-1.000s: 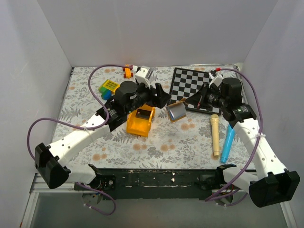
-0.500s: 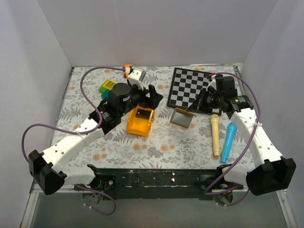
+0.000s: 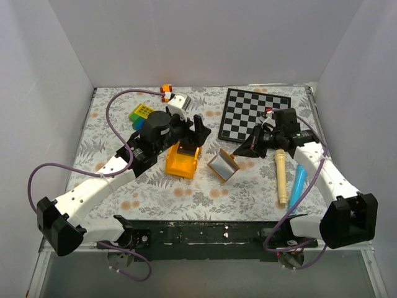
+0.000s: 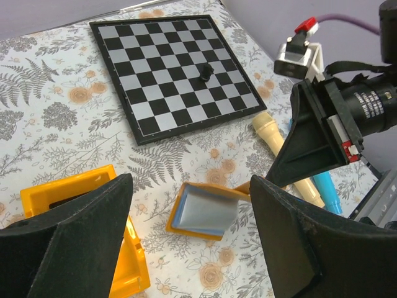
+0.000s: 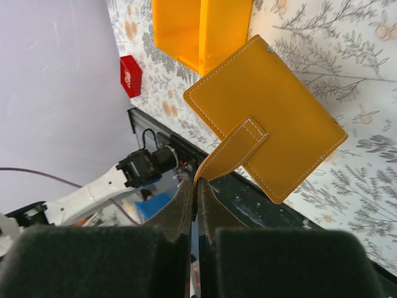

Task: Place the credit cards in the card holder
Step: Open the card holder at the center of the board.

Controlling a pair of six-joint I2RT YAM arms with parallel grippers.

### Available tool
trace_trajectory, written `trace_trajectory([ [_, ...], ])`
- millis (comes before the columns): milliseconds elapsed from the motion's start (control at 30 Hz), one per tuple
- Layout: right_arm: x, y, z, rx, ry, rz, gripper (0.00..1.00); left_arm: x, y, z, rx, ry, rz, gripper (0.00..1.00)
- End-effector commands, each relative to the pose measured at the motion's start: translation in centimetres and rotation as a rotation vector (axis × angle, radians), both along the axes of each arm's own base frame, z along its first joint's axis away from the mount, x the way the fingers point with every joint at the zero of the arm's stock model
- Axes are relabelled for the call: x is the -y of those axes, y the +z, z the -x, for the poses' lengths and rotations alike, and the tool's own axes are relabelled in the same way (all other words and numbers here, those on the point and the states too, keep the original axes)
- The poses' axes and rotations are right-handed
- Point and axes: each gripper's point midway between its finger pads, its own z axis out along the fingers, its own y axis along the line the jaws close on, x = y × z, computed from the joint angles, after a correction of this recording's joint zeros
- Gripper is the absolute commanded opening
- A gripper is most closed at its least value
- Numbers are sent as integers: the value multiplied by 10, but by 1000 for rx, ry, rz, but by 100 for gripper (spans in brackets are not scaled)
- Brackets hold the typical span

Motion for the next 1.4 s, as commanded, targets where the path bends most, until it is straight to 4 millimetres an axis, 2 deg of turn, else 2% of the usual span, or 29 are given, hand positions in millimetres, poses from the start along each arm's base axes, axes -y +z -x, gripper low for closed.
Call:
trace_trajectory([
  [0,-16,10,-4,-19,10,-156,1,-9,6,3,20,4,-2,76],
  [333,-7,-62,-11,-115,-77,-63,1,-5,1,1,3,-7,-7,76],
  [633,28,-92,-20,-47,-110,185,1,0,-5,3,-13,-38,-14,76],
  [933,68,-113,-13,-27,-133,440,1,15,-17,3,-44,-97,-23,76],
  [1100,76,-119,-12,-25,-141,485,1,34,-42,8,-101,-190,-43,72],
  [1233,75,-122,-11,-30,-137,485,1,47,-86,13,-160,-193,-117,70],
  [1367,76,-123,-12,-28,-141,486,1,67,-128,27,-211,-208,-194,70],
])
